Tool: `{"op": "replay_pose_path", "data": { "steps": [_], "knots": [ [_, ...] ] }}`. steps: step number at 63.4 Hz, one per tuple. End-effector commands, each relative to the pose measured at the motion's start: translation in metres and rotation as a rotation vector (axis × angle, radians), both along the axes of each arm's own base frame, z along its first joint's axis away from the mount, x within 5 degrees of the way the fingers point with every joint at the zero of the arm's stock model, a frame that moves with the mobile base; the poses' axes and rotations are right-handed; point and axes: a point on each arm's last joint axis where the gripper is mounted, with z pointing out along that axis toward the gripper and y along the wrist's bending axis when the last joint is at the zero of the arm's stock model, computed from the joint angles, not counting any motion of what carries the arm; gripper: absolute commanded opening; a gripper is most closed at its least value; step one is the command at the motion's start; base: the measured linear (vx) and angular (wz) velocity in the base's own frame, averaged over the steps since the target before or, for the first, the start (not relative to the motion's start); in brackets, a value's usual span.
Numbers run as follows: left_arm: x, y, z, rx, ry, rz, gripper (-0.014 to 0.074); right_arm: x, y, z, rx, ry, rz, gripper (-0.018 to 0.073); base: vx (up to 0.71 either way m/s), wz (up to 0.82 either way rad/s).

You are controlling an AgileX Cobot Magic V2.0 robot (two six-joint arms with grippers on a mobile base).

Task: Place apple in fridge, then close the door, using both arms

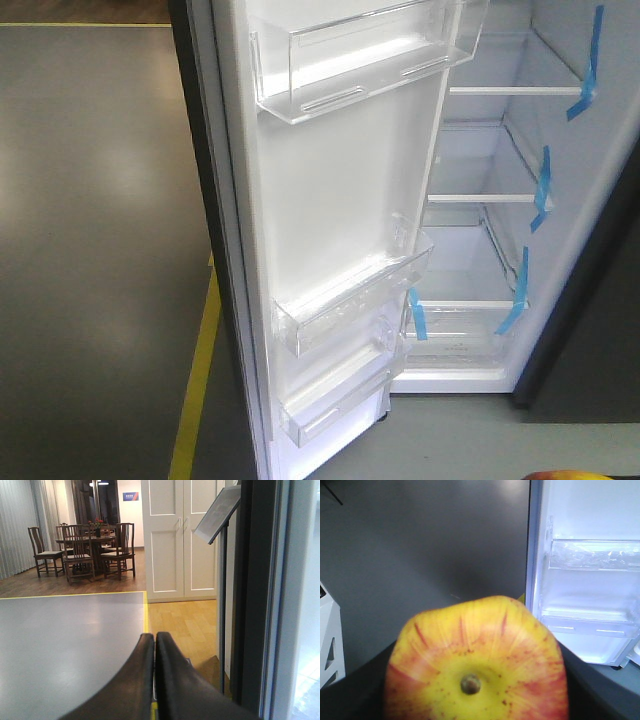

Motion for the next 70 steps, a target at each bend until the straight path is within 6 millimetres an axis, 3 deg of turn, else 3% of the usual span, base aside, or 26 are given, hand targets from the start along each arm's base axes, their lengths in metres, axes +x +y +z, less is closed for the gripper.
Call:
{"op": "replay_pose_path", "data": {
  "steps": [1, 70],
  "knots": [
    [-0.0009, -0.0005, 0.0000, -0.006, -0.066, -0.006, -0.0006, 0.0032, 0.0018, 0.0118, 0.059, -0.049, -0.016, 0.0356, 0.09, -0.01],
    [-0.0009, -0.0005, 0.0000, -0.006, -0.066, -0.006, -0.0006, 0.0032, 0.0018, 0.0118, 0.059, -0.049, -0.016, 0.0356, 0.07, -0.01]
  ]
}}
